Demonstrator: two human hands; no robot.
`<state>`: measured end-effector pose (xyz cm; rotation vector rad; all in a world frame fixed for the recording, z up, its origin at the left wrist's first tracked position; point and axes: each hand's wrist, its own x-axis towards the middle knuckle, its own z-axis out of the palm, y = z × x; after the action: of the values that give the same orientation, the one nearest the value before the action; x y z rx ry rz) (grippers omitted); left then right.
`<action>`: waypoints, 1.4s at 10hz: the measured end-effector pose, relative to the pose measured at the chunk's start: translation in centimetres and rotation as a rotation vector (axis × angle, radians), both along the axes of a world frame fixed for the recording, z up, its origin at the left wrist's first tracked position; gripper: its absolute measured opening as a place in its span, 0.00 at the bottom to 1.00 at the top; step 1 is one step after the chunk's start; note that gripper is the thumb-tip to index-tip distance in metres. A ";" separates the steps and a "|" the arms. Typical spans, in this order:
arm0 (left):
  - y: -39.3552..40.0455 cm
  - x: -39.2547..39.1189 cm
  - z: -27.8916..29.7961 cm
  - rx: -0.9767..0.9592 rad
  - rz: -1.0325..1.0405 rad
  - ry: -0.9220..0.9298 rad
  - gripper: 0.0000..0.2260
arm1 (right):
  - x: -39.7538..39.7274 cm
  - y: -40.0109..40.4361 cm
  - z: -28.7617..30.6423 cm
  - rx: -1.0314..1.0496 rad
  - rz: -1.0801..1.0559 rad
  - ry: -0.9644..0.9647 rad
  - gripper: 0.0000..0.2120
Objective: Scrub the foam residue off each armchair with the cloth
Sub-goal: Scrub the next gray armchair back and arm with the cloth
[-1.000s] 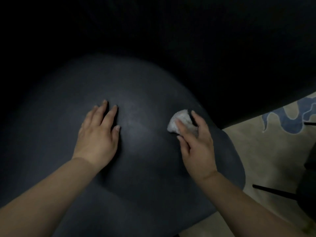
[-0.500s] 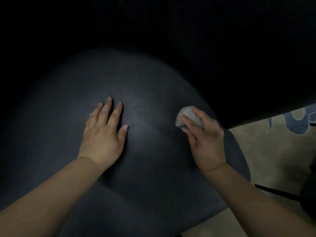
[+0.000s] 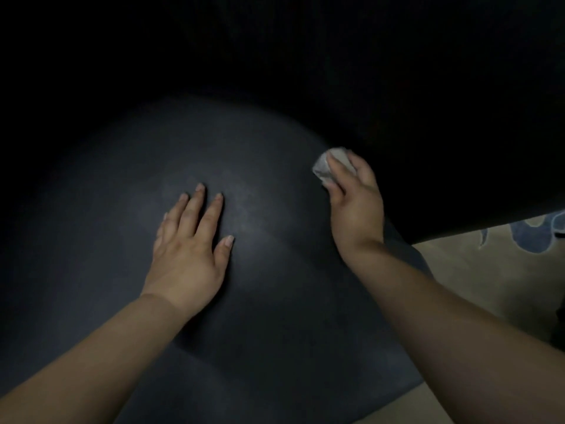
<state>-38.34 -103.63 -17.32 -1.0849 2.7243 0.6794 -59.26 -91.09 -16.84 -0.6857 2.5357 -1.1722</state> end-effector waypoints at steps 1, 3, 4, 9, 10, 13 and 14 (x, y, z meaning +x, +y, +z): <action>-0.3 0.0 0.3 0.011 -0.016 0.003 0.29 | 1.1 3.3 -0.7 0.114 -0.105 0.120 0.17; -0.3 0.1 0.3 -0.001 -0.001 0.025 0.27 | -1.6 -2.4 -0.8 0.079 0.042 0.013 0.18; 0.1 -0.3 0.3 0.012 0.047 0.028 0.26 | -2.8 -6.2 -1.0 0.003 0.184 -0.018 0.19; -2.7 2.6 0.3 -0.031 0.201 -0.118 0.31 | -1.7 -15.7 0.1 0.179 0.556 0.033 0.19; -3.0 2.8 0.2 -0.023 0.205 -0.117 0.32 | 1.9 -17.7 0.0 0.062 0.693 -0.054 0.20; -3.4 2.8 0.1 0.005 0.201 -0.071 0.33 | -4.5 -15.4 -1.7 0.132 0.227 -0.003 0.15; -3.4 2.8 -0.5 -0.002 0.196 -0.071 0.32 | -3.5 -17.0 -2.7 -0.046 0.098 -0.064 0.14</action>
<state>-35.58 -107.05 -17.77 -1.3619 2.5826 0.6508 -62.72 -108.13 -19.49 -0.7620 2.4004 -1.2026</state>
